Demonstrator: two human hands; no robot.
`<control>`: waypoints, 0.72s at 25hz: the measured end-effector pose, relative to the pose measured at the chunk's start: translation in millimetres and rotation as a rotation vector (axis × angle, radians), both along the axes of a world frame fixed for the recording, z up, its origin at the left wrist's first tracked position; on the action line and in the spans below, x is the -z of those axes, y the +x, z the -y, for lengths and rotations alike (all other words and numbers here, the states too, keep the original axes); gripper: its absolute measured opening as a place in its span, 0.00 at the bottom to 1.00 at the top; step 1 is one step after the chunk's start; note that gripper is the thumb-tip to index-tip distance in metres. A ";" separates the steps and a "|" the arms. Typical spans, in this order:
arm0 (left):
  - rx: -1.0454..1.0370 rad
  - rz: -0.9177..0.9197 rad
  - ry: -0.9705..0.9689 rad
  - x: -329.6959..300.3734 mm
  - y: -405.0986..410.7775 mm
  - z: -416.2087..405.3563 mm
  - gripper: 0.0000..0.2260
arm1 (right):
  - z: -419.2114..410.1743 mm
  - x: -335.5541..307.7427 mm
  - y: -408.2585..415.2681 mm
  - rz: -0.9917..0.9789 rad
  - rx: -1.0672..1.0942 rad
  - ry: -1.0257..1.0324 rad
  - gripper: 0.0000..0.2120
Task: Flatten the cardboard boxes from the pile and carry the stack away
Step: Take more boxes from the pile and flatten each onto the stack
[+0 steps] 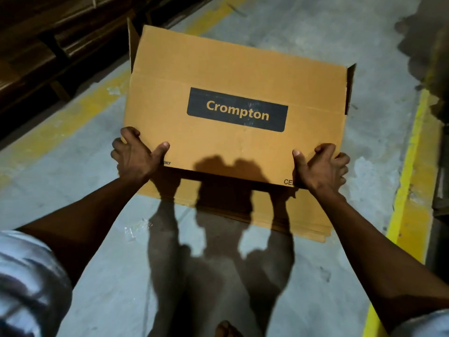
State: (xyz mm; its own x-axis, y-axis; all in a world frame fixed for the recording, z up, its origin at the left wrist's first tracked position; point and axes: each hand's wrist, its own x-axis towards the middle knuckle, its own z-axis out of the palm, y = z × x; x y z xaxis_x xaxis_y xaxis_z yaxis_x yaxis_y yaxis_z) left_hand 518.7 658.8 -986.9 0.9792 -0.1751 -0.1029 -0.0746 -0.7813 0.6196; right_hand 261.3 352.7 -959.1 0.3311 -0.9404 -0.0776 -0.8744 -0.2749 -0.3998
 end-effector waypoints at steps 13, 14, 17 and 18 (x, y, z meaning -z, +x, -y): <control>0.019 0.025 -0.053 -6.9 4.5 14.0 0.25 | 29.2 -7.1 -13.9 0.069 -0.106 0.012 0.24; 0.000 0.015 -0.070 -5.2 6.0 13.9 0.24 | 29.4 -4.6 -15.4 0.069 -0.098 0.019 0.23; -0.004 -0.024 -0.123 1.0 13.4 12.3 0.21 | 30.6 4.7 -18.5 0.170 -0.118 0.085 0.22; 0.018 -0.025 -0.127 2.4 15.9 10.9 0.21 | 30.9 6.5 -19.3 0.198 -0.141 0.109 0.22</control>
